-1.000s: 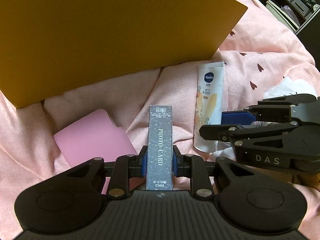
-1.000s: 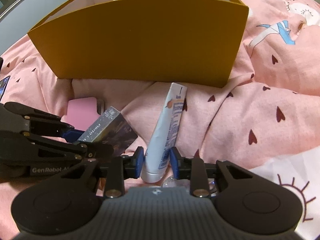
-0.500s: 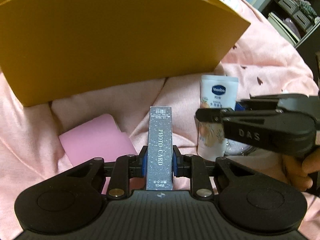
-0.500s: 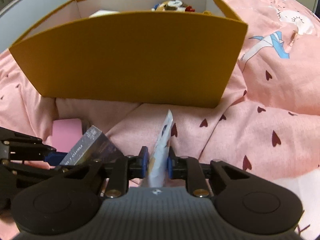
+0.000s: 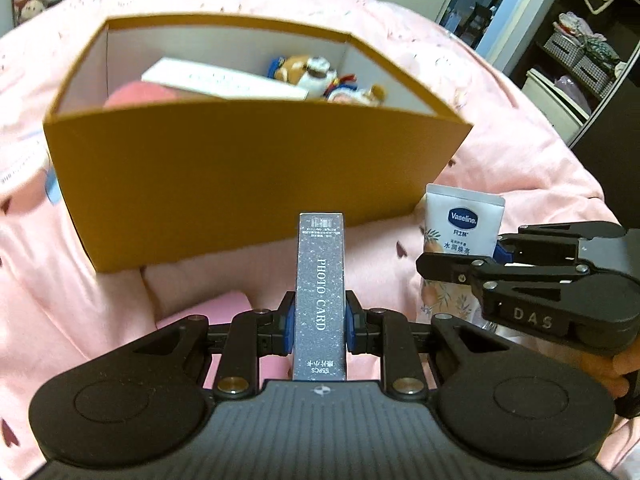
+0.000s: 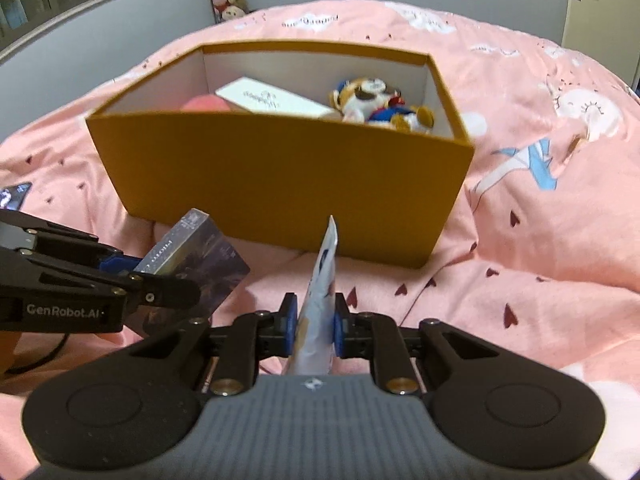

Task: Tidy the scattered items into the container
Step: 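Lift the photo card box and white tube and carry them over the box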

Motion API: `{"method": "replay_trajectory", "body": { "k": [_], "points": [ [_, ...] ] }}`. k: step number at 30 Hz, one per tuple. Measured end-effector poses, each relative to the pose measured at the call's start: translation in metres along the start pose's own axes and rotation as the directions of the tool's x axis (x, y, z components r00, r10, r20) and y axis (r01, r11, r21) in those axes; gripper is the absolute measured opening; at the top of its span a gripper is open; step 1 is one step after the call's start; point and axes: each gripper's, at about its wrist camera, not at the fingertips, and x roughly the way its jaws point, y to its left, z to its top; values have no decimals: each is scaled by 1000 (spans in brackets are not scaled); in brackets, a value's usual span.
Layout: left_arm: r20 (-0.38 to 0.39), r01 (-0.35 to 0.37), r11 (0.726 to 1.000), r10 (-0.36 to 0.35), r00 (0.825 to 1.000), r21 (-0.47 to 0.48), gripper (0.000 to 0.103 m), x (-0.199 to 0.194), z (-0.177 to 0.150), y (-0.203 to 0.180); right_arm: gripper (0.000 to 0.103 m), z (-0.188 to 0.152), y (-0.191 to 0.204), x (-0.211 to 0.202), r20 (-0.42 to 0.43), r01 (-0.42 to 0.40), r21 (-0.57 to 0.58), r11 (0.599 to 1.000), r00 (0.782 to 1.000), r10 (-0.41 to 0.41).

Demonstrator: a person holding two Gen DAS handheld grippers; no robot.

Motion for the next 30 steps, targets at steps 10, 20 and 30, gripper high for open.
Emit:
{"method": "replay_trajectory", "body": {
  "k": [10,20,30],
  "points": [
    [122,14,997,-22,992,72,26,-36,24,-26,19,26,1,-45,127,-55,-9,998,990,55],
    [240,-14,998,0,971,57,26,-58,51,-35,19,59,7,-85,269,-65,-59,996,960,79],
    [350,5,1000,-14,937,27,26,-62,89,-25,19,88,13,-76,362,18,-101,995,932,20]
  ]
}}
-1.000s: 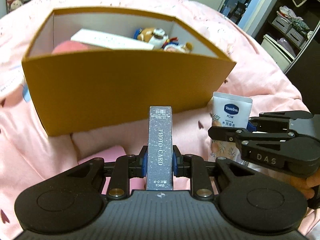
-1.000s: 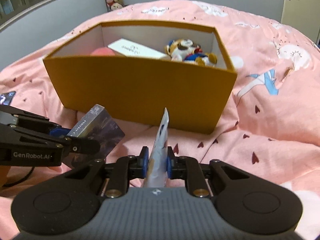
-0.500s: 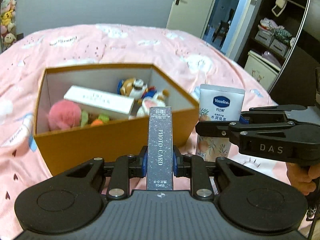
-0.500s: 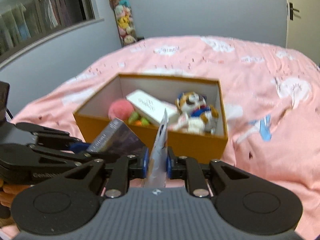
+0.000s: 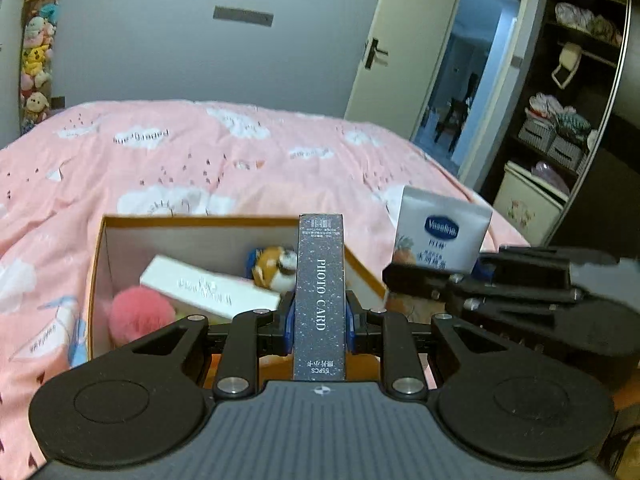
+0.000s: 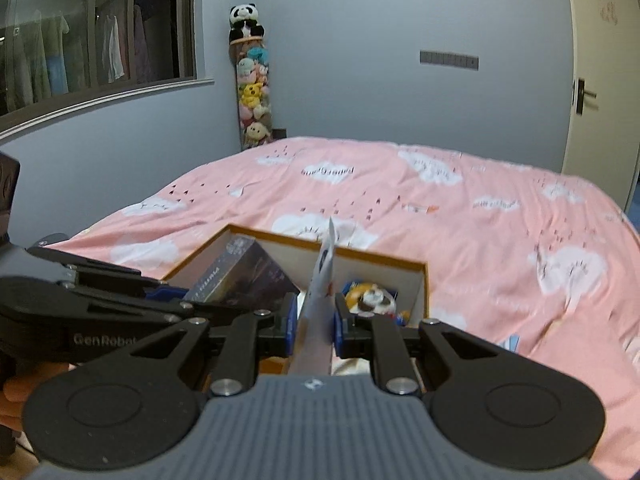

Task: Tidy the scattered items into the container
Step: 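Lift the photo card box and white tube and carry them over the box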

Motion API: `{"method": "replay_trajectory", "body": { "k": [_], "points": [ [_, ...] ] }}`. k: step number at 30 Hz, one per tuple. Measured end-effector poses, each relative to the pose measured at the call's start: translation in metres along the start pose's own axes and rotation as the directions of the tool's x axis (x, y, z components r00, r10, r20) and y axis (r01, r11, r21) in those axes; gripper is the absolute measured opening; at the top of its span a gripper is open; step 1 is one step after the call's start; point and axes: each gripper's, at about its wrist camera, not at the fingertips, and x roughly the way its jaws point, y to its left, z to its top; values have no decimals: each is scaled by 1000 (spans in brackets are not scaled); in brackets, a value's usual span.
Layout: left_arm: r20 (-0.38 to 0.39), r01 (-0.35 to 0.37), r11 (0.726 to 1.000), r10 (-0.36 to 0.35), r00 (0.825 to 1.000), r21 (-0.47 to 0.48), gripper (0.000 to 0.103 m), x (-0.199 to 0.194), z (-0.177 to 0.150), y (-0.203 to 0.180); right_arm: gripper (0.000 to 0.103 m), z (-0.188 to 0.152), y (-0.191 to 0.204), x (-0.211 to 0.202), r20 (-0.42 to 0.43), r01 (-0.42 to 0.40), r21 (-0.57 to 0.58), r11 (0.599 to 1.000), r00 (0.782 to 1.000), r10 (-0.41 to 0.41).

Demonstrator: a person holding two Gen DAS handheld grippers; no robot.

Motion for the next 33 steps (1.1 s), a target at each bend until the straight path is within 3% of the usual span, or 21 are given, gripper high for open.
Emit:
{"method": "replay_trajectory", "body": {
  "k": [8,14,21,33],
  "points": [
    [-2,-24,997,24,1000,-68,26,33,20,31,19,11,-10,36,-26,24,17,1000,999,-23],
    [-52,-26,995,21,998,-100,26,61,8,41,19,4,-22,69,-105,35,82,996,994,-27],
    [-119,-70,991,57,991,-110,26,71,-6,44,19,4,-31,84,-95,2,171,985,995,15],
    [-172,-117,982,90,981,-152,26,81,-15,58,19,-7,-24,120,-124,-16,204,979,991,42]
  ]
}}
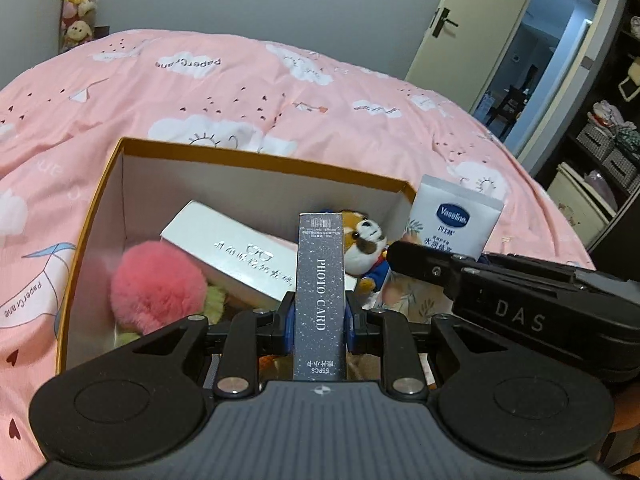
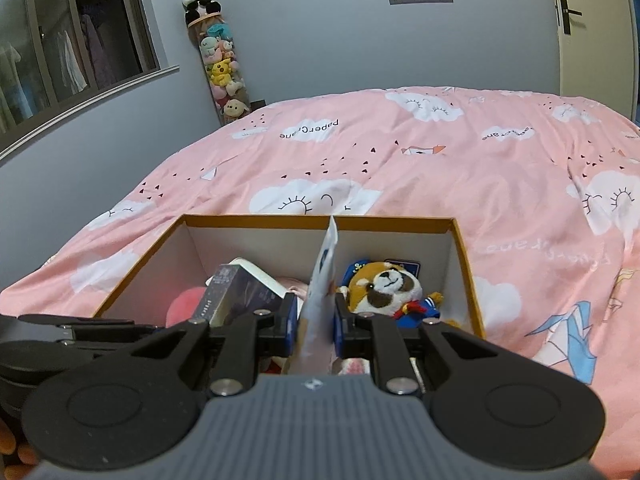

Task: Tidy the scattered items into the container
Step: 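Lift the photo card box and white tube and carry them over the box, then lower both items into the box and open both grippers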

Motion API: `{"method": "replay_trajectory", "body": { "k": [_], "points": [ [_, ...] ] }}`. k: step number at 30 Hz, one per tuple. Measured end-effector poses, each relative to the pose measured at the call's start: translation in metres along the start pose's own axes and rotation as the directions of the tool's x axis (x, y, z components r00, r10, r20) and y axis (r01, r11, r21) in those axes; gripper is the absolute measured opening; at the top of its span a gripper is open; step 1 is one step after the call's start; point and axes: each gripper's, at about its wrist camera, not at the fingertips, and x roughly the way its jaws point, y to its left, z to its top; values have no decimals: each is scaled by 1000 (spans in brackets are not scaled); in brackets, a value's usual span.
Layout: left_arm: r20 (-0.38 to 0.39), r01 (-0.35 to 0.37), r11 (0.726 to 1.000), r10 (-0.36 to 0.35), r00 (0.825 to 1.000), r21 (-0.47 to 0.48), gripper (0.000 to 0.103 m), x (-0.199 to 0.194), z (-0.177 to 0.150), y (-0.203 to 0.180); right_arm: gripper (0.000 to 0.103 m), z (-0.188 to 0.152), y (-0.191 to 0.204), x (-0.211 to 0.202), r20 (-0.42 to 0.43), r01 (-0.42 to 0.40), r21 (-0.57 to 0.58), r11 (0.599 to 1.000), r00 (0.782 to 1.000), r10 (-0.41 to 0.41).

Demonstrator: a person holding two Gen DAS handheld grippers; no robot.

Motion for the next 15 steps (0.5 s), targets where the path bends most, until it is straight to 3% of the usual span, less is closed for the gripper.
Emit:
{"method": "replay_trajectory", "body": {
  "k": [15],
  "points": [
    [-29,-12,998,10,1000,-59,29,4,-7,18,20,-13,1,25,-88,-8,19,1000,996,10]
  ]
}}
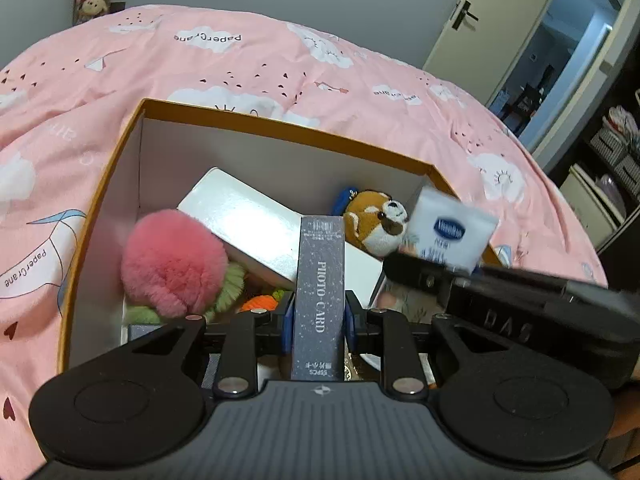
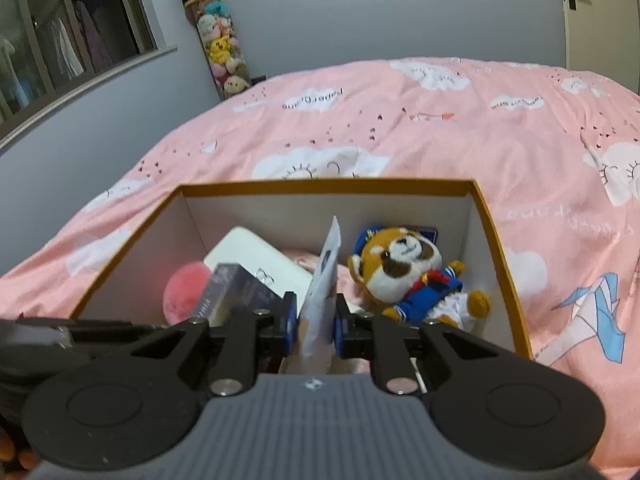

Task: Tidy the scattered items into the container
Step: 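Lower both items into the box and open both grippers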

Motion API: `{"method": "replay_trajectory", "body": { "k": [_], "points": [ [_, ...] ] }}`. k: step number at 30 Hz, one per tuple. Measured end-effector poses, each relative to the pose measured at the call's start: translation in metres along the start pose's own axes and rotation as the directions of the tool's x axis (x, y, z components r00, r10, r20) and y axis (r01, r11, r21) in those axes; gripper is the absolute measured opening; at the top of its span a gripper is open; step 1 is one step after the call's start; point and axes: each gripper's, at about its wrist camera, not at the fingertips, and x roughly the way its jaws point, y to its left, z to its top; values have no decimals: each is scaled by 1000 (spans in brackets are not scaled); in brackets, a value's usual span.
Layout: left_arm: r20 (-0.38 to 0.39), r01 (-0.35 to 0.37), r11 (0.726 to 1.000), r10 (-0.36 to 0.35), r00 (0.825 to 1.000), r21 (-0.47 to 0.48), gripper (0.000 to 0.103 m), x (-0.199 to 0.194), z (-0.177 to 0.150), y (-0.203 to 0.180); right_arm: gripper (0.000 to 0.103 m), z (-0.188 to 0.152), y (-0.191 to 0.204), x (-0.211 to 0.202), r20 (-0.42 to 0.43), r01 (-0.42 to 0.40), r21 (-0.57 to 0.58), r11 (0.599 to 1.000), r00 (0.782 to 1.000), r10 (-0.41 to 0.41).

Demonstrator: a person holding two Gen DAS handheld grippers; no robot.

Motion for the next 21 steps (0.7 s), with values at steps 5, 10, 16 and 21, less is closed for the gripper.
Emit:
{"method": "replay_trajectory", "body": {
  "k": [5,10,16,21],
  "points": [
    [9,-65,998,65,998,14,33,-4,1,2,21,-2,0,-1,-2,1,-1,1000,1000,-1],
    [-9,-163,986,164,986,41,33,-1,0,2,25,-2,-2,-3,4,32,-8,999,999,-32],
    [-12,-213,973,215,977,85,33,1,-2,-2,26,-1,-5,-4,7,60,-1,998,998,-60],
    [13,-210,974,210,978,81,33,-5,-1,0,32,0,-7,-11,33,91,-5,996,995,-91]
  ]
}}
